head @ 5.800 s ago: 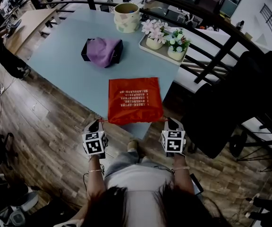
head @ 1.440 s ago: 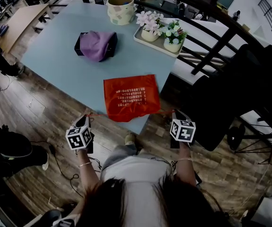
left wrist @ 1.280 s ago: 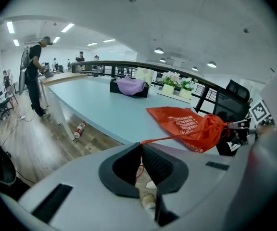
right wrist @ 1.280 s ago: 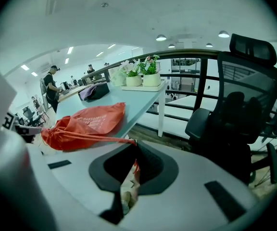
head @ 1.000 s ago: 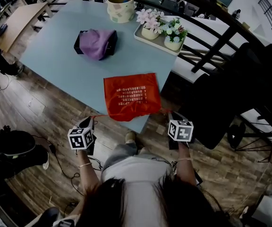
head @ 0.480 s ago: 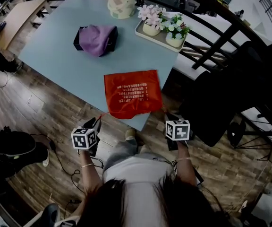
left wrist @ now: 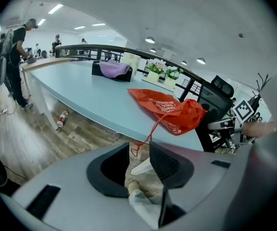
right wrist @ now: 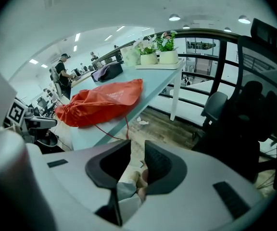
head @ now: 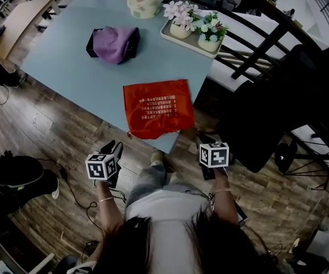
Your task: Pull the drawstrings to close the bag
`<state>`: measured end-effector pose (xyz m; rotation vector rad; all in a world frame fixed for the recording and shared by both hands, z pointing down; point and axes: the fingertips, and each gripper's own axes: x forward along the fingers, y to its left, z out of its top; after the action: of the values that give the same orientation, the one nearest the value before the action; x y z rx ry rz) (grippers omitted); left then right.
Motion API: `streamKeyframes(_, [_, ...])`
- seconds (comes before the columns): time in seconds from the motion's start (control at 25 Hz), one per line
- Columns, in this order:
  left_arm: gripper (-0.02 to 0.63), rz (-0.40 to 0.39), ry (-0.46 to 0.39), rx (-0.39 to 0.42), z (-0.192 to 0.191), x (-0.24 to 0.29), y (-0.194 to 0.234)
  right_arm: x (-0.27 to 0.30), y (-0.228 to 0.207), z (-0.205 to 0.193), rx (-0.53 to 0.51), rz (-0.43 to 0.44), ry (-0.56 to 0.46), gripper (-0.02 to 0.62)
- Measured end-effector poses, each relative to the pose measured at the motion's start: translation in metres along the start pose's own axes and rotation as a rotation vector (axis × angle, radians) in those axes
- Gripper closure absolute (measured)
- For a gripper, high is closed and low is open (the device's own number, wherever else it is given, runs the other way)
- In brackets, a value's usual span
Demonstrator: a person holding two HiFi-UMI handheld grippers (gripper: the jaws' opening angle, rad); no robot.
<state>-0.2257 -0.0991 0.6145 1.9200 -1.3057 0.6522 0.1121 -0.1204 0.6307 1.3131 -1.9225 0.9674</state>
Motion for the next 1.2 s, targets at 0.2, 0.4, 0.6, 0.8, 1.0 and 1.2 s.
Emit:
streamKeyframes(0.2, [0.485,0.034,-0.039,0.017,0.005,-0.007,-0.005,-0.009,-0.002,-0.004,-0.02,-0.012,-0.019,0.509])
streamKeyframes(0.4, [0.5,0.047,-0.104,0.032,0.016,-0.016,-0.02,-0.021,0.001,-0.003,-0.047,-0.001,-0.049,0.509])
streamKeyframes(0.6, [0.523,0.039,-0.146,0.068,0.019,-0.022,-0.046,-0.024,0.004,-0.006,-0.091,0.04,-0.099,0.511])
streamKeyframes(0.8, [0.541,0.033,-0.192,0.082,0.02,-0.032,-0.074,-0.044,0.015,-0.001,-0.119,0.056,-0.131,0.512])
streamKeyframes(1.0, [0.551,0.043,-0.232,0.085,0.016,-0.045,-0.094,-0.056,0.023,0.002,-0.159,0.092,-0.181,0.518])
streamKeyframes(1.2, [0.566,0.046,-0.263,0.087,0.013,-0.058,-0.112,-0.07,0.03,0.006,-0.21,0.108,-0.233,0.529])
